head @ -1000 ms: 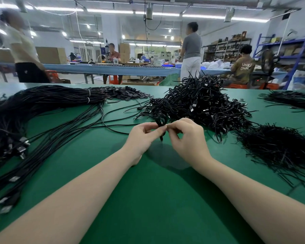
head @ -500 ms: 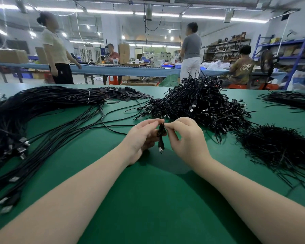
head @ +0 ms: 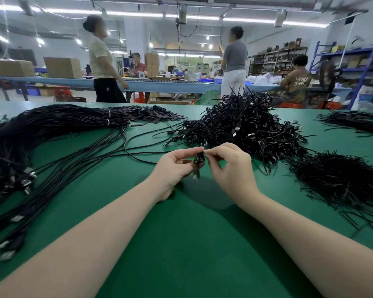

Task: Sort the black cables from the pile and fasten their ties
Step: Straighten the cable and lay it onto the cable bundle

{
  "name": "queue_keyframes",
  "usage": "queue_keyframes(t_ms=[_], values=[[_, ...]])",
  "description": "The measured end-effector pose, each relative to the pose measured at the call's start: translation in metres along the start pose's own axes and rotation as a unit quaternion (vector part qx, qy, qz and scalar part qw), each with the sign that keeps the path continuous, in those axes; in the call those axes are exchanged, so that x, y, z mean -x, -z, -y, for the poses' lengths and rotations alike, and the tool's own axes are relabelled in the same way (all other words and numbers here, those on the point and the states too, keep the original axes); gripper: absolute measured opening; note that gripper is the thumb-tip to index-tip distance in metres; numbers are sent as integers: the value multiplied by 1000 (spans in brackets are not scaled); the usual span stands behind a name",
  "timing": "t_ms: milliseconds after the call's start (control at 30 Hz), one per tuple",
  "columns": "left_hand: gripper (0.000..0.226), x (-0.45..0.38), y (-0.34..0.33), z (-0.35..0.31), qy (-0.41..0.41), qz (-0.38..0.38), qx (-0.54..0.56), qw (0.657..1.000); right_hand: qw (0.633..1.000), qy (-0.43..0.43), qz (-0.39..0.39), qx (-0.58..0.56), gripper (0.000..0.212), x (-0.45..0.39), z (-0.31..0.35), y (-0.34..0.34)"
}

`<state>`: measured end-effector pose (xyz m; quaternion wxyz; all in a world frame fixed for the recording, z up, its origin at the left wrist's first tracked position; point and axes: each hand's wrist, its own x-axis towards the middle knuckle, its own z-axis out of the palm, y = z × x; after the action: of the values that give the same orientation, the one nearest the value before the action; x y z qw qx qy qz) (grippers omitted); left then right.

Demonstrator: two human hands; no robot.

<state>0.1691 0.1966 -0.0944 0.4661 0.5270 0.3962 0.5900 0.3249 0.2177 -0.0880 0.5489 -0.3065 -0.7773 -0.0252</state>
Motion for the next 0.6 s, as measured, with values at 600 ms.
queue_keyframes(t_ms=[600], values=[[33,-6,12,-18,171,95,14,981,955,274,-1,116,15,-6,14,7]])
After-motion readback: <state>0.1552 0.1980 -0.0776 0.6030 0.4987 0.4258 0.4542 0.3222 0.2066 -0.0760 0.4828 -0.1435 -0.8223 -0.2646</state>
